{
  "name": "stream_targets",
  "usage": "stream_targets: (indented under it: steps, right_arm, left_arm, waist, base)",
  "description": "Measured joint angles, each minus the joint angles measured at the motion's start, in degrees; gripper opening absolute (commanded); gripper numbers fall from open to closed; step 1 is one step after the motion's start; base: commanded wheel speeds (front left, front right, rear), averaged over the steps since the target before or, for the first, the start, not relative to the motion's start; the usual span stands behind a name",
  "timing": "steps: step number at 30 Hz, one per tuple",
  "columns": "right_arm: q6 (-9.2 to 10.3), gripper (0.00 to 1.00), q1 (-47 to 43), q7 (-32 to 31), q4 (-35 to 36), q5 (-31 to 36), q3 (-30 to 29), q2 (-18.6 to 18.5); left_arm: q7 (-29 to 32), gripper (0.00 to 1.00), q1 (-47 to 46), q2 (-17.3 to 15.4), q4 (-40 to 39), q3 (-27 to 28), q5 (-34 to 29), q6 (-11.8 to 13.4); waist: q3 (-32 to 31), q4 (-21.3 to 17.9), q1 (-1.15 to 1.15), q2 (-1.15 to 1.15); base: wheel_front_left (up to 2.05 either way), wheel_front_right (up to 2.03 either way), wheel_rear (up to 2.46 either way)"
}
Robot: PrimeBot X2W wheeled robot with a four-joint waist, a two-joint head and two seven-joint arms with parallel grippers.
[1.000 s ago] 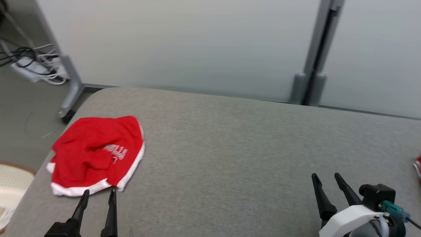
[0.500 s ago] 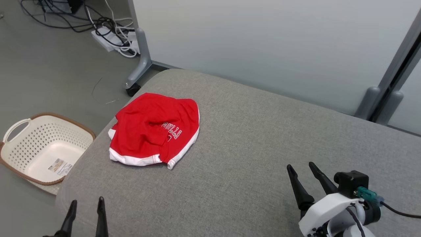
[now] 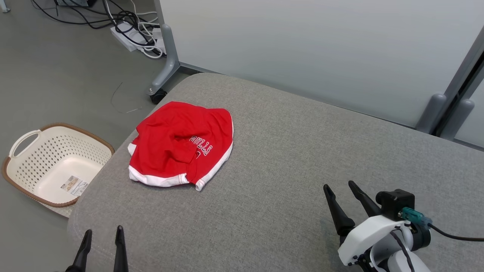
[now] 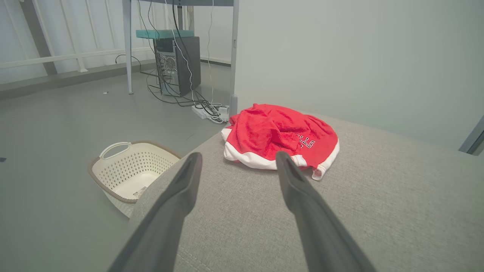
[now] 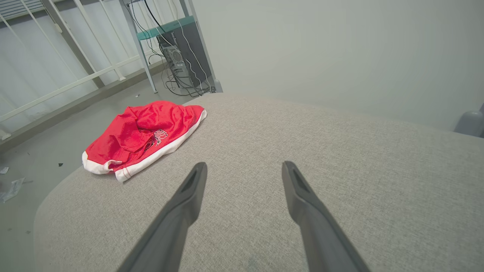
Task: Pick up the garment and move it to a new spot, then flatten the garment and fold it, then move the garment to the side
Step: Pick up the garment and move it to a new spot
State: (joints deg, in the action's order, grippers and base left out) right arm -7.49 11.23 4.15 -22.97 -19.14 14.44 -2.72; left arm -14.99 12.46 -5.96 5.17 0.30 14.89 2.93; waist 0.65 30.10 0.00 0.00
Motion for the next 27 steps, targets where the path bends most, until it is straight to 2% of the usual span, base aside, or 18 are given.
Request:
stream_targets:
  steps: [4,9,10,15,18,23,27]
  right_arm:
    - [0.0,1.0,-0.21,0.53,-0.15,-0.24,-0.74,0.01]
    - [0.0,1.0,-1.85,0.59,0.27,0.29,-2.03,0.02]
    - [0.0,1.0,-1.85,0.59,0.27,0.29,-2.03,0.02]
    - [0.0,1.0,-2.94,-1.08,3.03,2.21,-2.58,0.02]
    - [0.0,1.0,-1.94,-3.16,5.7,3.66,-1.57,-0.1]
    - [0.0,1.0,0.85,-6.69,10.89,5.16,1.29,-1.56]
    - [0.0,1.0,1.63,-9.15,15.4,5.72,2.31,-3.12]
  left_arm:
    - [0.96,1.0,-3.49,-1.31,1.44,-1.69,-0.78,-1.76]
    - [5.52,1.0,-13.16,-2.41,4.98,-4.9,-1.2,-4.94]
    - [5.52,1.0,-13.16,-2.41,4.98,-4.9,-1.2,-4.94]
    - [10.68,1.0,-25.98,-1.66,14.43,-6.31,0.99,-6.95]
    - [12.6,1.0,-33.54,-1.52,22.09,-4.85,2.53,-6.44]
    - [19.03,1.0,-43.94,-2.69,34.75,0.32,6.5,-2.03]
    - [22.69,1.0,-50.36,-4.54,41.39,2.81,8.04,1.32]
  waist:
    - [-0.32,-0.31,0.0,0.0]
    - [0.17,-0.72,0.0,0.0]
    - [0.17,-0.72,0.0,0.0]
    - [1.57,-1.86,0.0,0.0]
    - [3.28,-3.8,0.0,0.0]
    - [7.47,-9.09,0.0,0.0]
    - [11.73,-13.56,0.0,0.0]
  base:
    - [0.0,0.0,0.0]
    - [0.0,0.0,0.0]
    - [0.0,0.0,0.0]
    - [0.0,0.0,0.0]
    - [0.0,0.0,0.0]
    - [0.0,0.0,0.0]
    - [0.0,0.0,0.0]
